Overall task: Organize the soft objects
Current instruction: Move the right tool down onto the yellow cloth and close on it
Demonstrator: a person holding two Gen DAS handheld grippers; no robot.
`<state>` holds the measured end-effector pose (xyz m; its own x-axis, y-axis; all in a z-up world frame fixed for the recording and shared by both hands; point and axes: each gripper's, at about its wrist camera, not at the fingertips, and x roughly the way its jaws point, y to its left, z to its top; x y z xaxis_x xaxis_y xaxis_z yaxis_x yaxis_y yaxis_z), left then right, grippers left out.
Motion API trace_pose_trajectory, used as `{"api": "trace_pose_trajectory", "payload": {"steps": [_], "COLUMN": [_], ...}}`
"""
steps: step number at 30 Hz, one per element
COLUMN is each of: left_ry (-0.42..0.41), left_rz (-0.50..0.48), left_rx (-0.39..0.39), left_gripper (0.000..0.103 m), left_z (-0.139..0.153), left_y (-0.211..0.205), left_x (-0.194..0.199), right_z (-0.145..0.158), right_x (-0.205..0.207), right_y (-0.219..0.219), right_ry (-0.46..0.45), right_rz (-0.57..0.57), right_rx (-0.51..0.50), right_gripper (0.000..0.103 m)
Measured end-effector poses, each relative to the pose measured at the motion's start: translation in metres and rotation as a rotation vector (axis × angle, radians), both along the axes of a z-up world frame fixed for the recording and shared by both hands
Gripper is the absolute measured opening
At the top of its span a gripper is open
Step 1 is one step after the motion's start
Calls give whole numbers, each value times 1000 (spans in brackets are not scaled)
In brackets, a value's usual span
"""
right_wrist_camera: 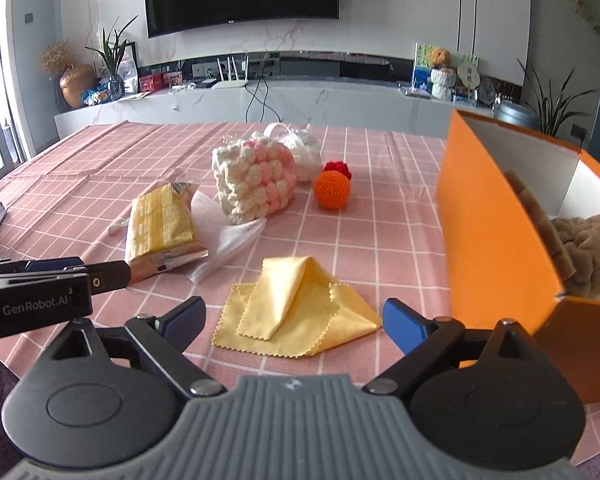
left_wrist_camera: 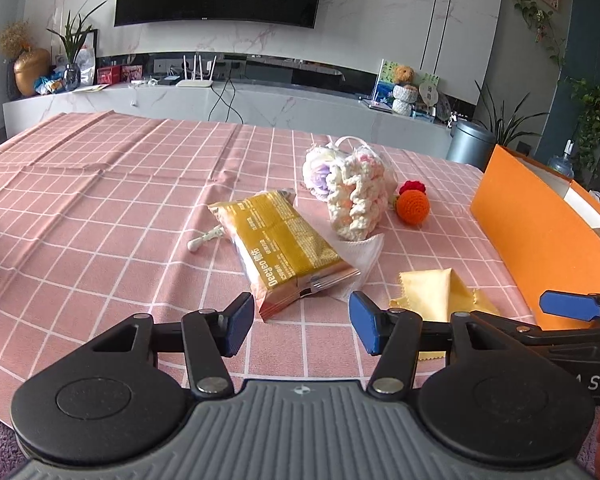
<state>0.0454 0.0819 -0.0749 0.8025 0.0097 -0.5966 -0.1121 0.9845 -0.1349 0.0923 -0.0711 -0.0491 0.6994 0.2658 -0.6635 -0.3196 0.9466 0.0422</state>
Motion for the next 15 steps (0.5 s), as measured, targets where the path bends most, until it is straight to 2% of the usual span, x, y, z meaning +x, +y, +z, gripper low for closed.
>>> {"api": "trace_pose_trajectory", "payload": {"steps": [5,15], "left_ry": [27,51], "left_rz": [4,35], "left_rx": [-5,-17], "left_gripper": [70,71], "left_z": [-5,-13], "left_y": [2,10], "left_x": [9,30], "right_z": [-11,-35], "right_x": [26,64], "right_y": [5,12], "right_ry": [55,139], "right_rz": [-7,-21], "right_rx": [3,1], "right_gripper": [97,97]}}
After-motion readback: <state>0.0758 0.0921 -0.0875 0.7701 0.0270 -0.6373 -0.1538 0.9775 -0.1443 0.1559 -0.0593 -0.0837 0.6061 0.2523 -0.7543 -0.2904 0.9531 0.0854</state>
